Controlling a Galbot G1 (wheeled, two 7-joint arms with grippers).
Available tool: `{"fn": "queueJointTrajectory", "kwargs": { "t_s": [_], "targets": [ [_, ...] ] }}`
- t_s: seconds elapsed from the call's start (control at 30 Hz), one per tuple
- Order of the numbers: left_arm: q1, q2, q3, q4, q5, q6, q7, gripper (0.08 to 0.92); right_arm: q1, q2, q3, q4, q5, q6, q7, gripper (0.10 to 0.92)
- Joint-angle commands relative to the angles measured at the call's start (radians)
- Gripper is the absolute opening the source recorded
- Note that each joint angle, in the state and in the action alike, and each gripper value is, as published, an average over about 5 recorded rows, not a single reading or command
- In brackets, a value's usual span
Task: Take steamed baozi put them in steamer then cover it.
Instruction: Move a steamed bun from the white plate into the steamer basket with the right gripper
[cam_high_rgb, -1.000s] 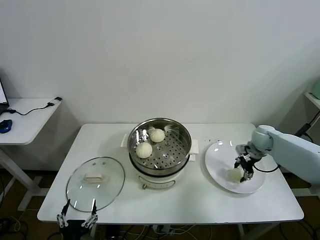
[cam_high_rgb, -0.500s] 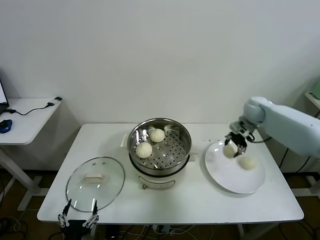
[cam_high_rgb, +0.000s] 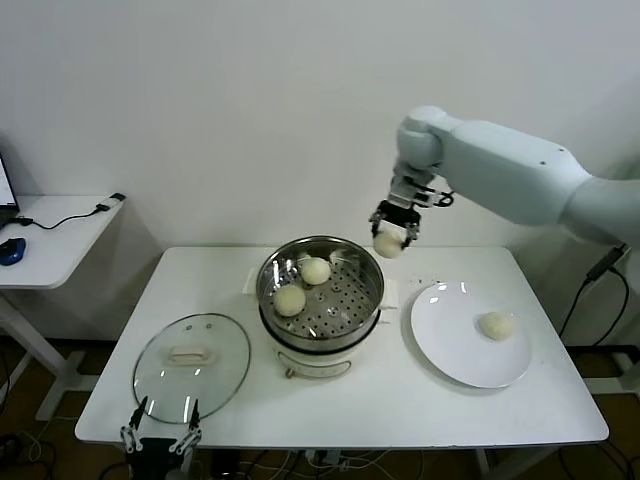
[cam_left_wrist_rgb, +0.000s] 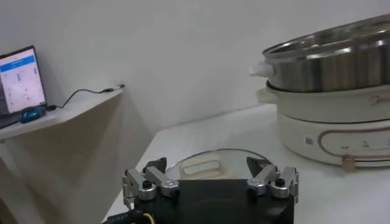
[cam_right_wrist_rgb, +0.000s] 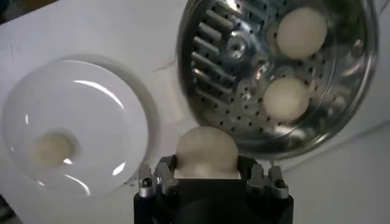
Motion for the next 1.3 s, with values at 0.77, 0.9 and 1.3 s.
{"fn": "queueJointTrajectory", "kwargs": {
  "t_s": [0.77, 0.9, 1.3],
  "targets": [
    [0.012, 0.024, -0.021, 0.028, -0.023, -0.013, -0.006, 0.823, -0.158, 0.219, -0.098, 0.199, -0.064, 0.072, -0.001, 0.668],
    [0.012, 0.025, -0.022, 0.032, -0.024, -0.015, -0.005, 0.823, -0.167, 0.223, -0.096, 0.188, -0.072, 0.075, 0.012, 0.670],
    [0.007, 0.023, -0.017, 0.031, -0.019, -0.013, -0.005, 0.823, -0.134, 0.181, -0.038, 0.186, -0.103, 0.097, 0.014, 0.819]
  ]
}}
